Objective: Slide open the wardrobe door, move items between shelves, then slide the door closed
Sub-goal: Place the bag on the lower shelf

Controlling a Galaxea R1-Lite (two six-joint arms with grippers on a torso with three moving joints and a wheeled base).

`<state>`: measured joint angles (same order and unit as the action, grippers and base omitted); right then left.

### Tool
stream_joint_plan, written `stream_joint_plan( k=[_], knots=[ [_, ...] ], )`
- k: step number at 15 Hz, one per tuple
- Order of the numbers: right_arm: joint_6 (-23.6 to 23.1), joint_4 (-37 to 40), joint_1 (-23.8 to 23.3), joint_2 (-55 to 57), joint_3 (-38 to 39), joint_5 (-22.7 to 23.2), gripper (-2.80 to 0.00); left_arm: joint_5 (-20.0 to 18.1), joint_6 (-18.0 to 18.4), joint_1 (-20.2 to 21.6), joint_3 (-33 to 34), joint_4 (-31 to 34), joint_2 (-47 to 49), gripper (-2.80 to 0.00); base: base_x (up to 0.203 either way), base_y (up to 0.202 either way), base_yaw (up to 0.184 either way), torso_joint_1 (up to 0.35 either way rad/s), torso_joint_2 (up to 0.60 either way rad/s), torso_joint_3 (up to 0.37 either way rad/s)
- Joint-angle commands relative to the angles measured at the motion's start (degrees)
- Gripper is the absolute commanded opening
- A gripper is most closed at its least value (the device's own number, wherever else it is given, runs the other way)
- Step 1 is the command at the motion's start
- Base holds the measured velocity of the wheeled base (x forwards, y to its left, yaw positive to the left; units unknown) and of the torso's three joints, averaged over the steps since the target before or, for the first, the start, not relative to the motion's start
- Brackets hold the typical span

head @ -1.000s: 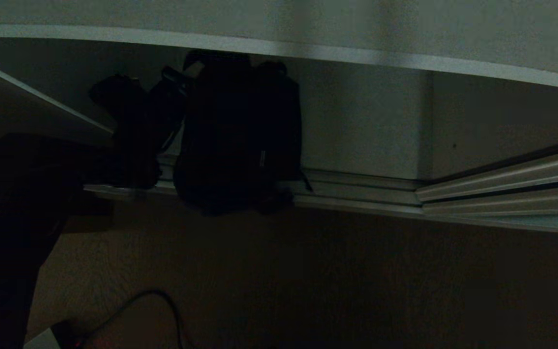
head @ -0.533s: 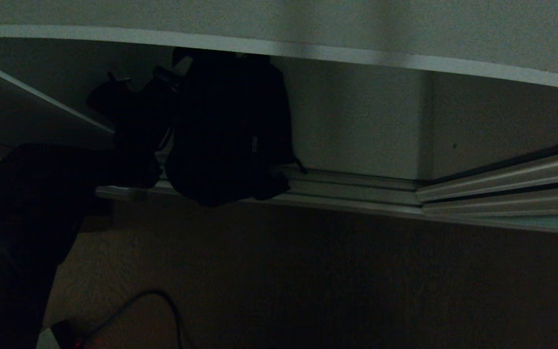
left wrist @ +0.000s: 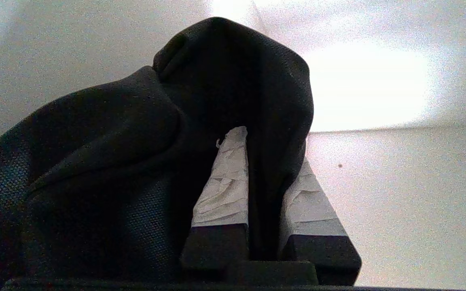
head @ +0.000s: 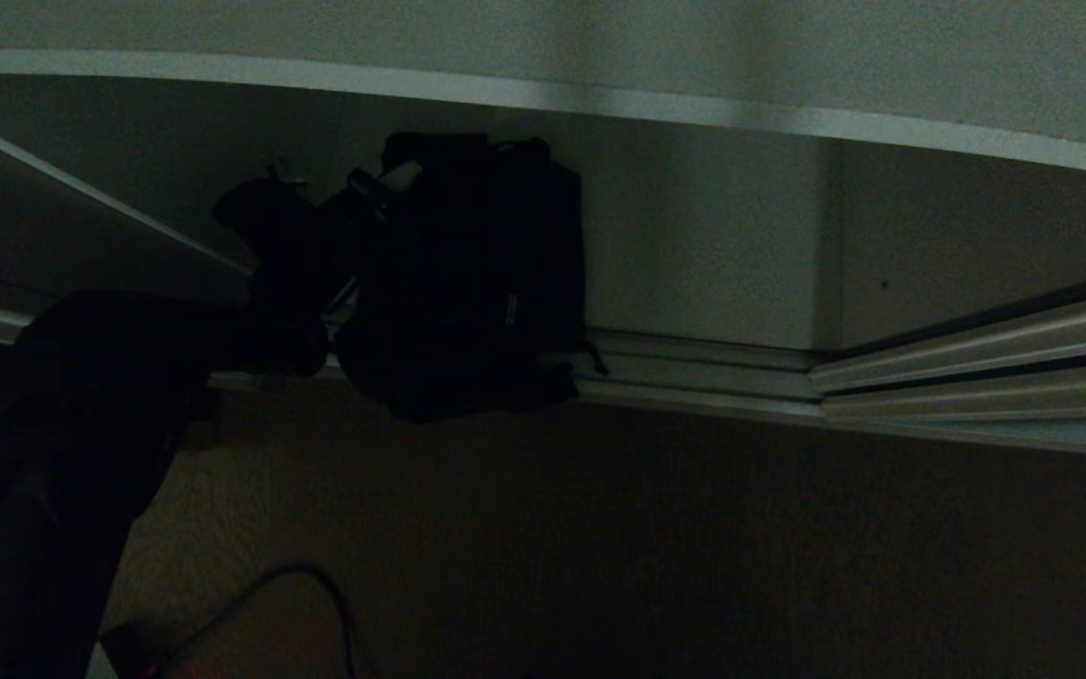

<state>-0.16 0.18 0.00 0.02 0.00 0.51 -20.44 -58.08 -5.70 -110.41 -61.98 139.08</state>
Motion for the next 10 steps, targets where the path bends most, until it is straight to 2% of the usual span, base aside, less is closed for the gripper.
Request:
stream_joint_plan(
  k=[1,3,7,10],
  knots=[
    [-0.02,0.00,0.00,-0.02,0.06,0.02,-2.80,-0.19,-0.37,-0.52,-0.24,-0.50,0.31,-2.80,0.000,0.000,0.000,0.000,0.00,0.000],
    [-0.02,0.00,0.00,-0.02,0.00,0.02,-2.80,-0.37,-0.45,-1.11,-0.33,-0.86,0.63,-2.80,0.000,0.000,0.000,0.000,0.00,0.000],
    [-0.02,0.00,0.00,-0.02,0.00,0.02,-2.80,-0.51,-1.56,-3.29,-0.42,-7.10,1.28,-2.80,0.000,0.000,0.000,0.000,0.00,0.000],
    [-0.02,0.00,0.00,-0.02,0.00,0.02,-2.80,-0.83,-2.12,-3.35,-0.49,-7.25,1.45,-2.80,0.000,0.000,0.000,0.000,0.00,0.000]
  ],
)
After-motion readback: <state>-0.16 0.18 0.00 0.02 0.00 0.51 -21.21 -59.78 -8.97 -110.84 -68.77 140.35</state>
